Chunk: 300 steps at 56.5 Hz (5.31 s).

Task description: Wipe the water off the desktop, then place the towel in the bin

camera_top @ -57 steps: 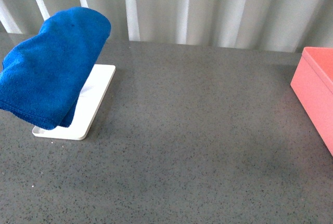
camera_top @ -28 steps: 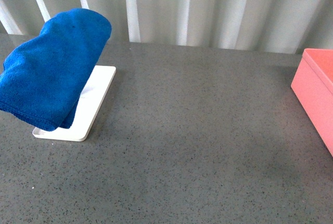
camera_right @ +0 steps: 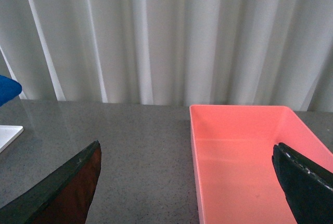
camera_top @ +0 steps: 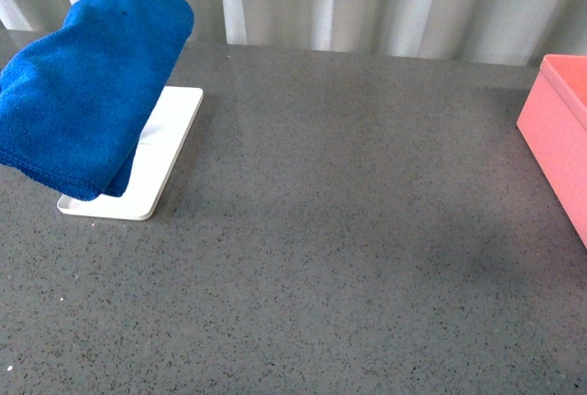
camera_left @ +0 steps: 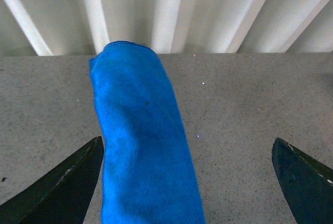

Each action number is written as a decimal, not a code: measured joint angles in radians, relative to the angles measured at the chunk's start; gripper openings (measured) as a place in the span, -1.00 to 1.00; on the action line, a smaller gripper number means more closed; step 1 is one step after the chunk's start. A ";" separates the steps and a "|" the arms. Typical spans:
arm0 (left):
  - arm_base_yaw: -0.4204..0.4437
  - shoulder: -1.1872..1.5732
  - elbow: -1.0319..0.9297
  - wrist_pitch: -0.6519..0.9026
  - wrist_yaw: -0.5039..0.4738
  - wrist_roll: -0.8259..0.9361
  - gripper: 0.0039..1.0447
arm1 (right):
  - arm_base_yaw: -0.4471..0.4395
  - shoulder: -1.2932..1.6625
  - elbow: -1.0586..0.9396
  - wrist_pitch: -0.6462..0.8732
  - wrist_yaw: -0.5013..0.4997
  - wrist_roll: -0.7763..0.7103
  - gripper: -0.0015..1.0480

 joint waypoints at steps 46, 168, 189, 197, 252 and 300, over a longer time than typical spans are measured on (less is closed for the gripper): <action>-0.066 0.496 0.440 -0.166 -0.193 0.114 0.88 | 0.000 0.000 0.000 0.000 0.000 0.000 0.86; -0.345 0.135 0.095 0.139 0.311 -0.290 -0.89 | 0.000 0.000 0.000 0.000 0.000 0.000 0.86; -0.352 0.167 0.096 0.133 0.276 -0.285 -0.89 | -0.060 0.303 0.100 0.021 -0.188 0.191 0.86; -0.355 0.167 0.097 0.133 0.277 -0.285 -0.89 | -0.114 0.795 0.305 0.351 -0.369 0.354 0.86; -0.349 0.167 0.097 0.133 0.270 -0.283 -0.89 | 0.270 1.777 0.856 0.718 -0.721 0.519 0.86; -0.341 0.167 0.097 0.133 0.248 -0.273 -0.89 | 0.314 1.844 0.877 0.847 -0.742 0.542 -0.61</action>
